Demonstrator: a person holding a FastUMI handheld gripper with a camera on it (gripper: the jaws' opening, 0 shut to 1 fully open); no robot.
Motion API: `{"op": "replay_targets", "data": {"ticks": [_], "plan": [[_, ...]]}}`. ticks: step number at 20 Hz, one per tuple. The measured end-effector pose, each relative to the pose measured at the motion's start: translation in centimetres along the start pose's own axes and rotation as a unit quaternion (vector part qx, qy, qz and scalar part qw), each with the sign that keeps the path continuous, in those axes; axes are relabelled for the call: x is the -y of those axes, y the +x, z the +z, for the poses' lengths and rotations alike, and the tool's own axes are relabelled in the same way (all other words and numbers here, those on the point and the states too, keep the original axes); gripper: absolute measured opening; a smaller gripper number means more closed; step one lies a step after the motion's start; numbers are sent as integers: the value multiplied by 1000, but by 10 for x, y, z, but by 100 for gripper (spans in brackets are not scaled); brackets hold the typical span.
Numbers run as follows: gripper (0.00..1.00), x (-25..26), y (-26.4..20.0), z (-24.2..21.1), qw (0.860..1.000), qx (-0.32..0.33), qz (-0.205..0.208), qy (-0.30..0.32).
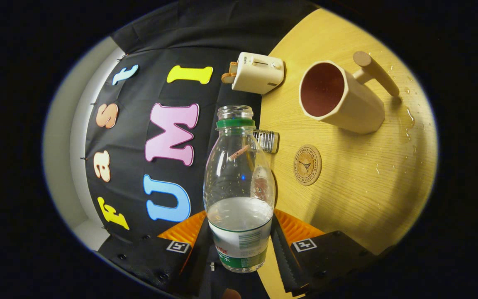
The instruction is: Take the bottle from table, then pour the juice into the cup, finally place the bottle on the coaster
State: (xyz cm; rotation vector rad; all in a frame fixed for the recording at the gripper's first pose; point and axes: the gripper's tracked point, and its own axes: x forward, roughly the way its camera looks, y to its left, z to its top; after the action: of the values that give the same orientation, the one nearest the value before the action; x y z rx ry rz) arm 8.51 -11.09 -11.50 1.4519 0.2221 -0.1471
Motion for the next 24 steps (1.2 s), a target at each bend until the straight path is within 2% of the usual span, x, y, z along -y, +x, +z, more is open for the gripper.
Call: {"op": "replay_targets", "data": {"ticks": [7, 24], "plan": [[74, 5, 8, 15, 997, 19, 0, 69], [74, 6, 21, 24, 987, 22, 2, 161]]}}
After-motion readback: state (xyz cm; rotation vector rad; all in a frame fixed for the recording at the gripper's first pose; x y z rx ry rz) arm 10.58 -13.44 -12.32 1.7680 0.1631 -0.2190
